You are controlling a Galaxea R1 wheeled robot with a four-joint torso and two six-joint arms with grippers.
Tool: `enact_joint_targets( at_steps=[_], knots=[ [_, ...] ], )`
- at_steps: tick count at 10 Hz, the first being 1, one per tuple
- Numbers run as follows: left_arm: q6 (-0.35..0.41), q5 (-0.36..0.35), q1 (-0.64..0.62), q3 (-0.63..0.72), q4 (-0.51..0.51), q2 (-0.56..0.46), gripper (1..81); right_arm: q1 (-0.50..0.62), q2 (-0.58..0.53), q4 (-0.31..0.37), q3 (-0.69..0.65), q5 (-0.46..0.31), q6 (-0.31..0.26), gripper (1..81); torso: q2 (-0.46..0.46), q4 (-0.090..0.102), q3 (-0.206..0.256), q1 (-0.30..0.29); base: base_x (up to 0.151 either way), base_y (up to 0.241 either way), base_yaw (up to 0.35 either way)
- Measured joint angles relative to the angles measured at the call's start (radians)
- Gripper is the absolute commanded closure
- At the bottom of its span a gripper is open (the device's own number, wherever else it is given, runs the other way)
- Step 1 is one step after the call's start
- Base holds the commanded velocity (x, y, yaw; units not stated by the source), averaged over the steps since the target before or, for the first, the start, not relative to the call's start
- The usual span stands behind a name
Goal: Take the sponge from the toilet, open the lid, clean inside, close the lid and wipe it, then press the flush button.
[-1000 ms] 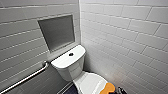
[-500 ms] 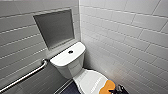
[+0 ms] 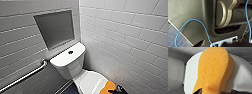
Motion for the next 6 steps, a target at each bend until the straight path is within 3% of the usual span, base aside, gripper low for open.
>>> enact_joint_targets(
  at_steps=[6],
  knots=[
    [0.000,0.003,0.001,0.000,0.000,-0.002,1.0,0.000,0.021,0.000,-0.025,0.001,0.026,1.0,-0.026,0.000,0.000,0.016,0.000,0.000,0.000]
  ],
)
